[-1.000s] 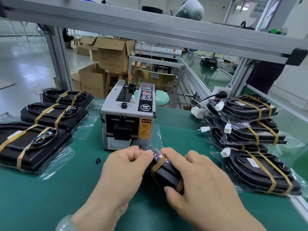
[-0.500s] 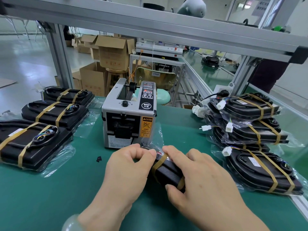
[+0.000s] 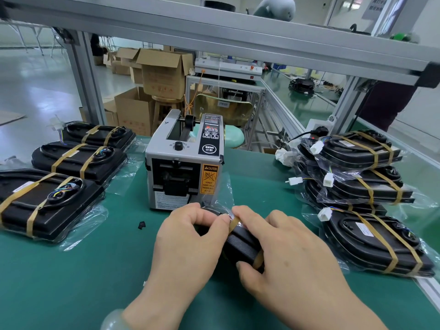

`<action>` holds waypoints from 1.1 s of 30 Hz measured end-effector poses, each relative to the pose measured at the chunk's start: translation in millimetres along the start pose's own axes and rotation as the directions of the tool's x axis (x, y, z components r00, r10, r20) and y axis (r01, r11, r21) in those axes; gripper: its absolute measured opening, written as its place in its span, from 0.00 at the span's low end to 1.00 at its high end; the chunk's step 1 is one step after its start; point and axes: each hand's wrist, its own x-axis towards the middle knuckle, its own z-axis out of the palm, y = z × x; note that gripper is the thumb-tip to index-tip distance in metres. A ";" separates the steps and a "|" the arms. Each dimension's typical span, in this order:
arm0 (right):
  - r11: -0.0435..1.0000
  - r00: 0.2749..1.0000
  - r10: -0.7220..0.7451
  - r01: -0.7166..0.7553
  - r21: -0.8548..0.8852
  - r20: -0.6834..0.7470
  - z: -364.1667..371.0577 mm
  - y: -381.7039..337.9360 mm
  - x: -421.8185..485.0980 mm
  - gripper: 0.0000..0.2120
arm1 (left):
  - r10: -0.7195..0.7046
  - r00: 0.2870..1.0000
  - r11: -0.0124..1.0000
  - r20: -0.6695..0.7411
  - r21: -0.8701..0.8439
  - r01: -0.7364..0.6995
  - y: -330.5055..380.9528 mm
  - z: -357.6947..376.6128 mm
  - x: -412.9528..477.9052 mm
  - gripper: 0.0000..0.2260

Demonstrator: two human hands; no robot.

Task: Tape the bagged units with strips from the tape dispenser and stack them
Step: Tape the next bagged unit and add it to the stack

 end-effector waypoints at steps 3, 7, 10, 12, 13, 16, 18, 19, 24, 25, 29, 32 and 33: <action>1.000 1.000 -0.011 0.011 0.013 -0.018 0.4 0.3 -0.7 0.35 | -0.005 1.000 1.000 0.003 -0.013 0.006 0.2 0.0 0.8 0.04; 1.000 0.999 -0.016 0.016 0.014 -0.032 1.3 0.6 -1.1 0.36 | -0.074 0.997 0.995 -0.003 -0.065 0.073 1.1 -0.1 3.7 0.09; 1.000 0.999 -0.012 0.013 0.005 -0.031 1.0 0.0 -0.9 0.36 | -0.212 0.977 0.961 0.022 -0.175 0.212 -0.5 -1.4 8.6 0.19; 1.000 1.000 -0.013 0.013 -0.002 -0.029 0.4 -0.9 -1.3 0.36 | -0.299 0.943 0.908 0.146 -0.260 0.328 -0.1 -3.1 13.6 0.31; 1.000 0.999 -0.017 0.017 0.000 -0.027 -0.1 -1.0 -1.0 0.36 | -0.328 0.916 0.869 0.231 -0.306 0.389 0.9 -4.0 15.9 0.37; 1.000 0.999 -0.026 0.026 -0.015 -0.029 -2.8 -0.8 -0.4 0.35 | -0.344 0.840 0.785 0.419 -0.362 0.502 3.5 -5.0 22.3 0.32; 0.999 0.999 -0.041 0.040 -0.031 -0.035 -1.3 0.9 0.2 0.36 | -0.363 0.820 0.762 0.443 -0.366 0.534 5.9 -4.3 24.5 0.20; 0.998 0.997 -0.047 0.045 -0.035 -0.061 -0.1 2.5 1.4 0.37 | -0.375 0.819 0.753 0.433 -0.373 0.542 6.6 -3.7 25.5 0.14; 0.917 0.731 -0.028 0.290 0.273 -0.682 12.7 20.4 -10.5 0.21 | -0.421 0.816 0.746 0.396 -0.361 0.560 1.0 0.6 29.9 0.05; 0.909 0.663 -0.025 0.326 0.258 -0.748 18.9 26.3 -15.8 0.17 | -0.425 0.817 0.740 0.389 -0.370 0.561 -1.2 1.4 30.6 0.05; 0.861 0.797 -0.003 0.309 0.404 -0.604 37.7 43.2 -29.3 0.28 | -0.391 0.830 0.738 0.398 -0.404 0.541 -7.6 4.0 29.6 0.05; 0.736 0.934 0.150 0.114 0.667 -0.325 41.8 35.1 -33.7 0.40 | -0.357 0.855 0.752 0.375 -0.428 0.502 -9.9 7.4 28.5 0.08; 0.646 0.956 0.183 0.060 0.761 -0.231 42.4 30.3 -34.3 0.41 | -0.360 0.858 0.744 0.366 -0.443 0.501 -9.8 7.8 28.6 0.09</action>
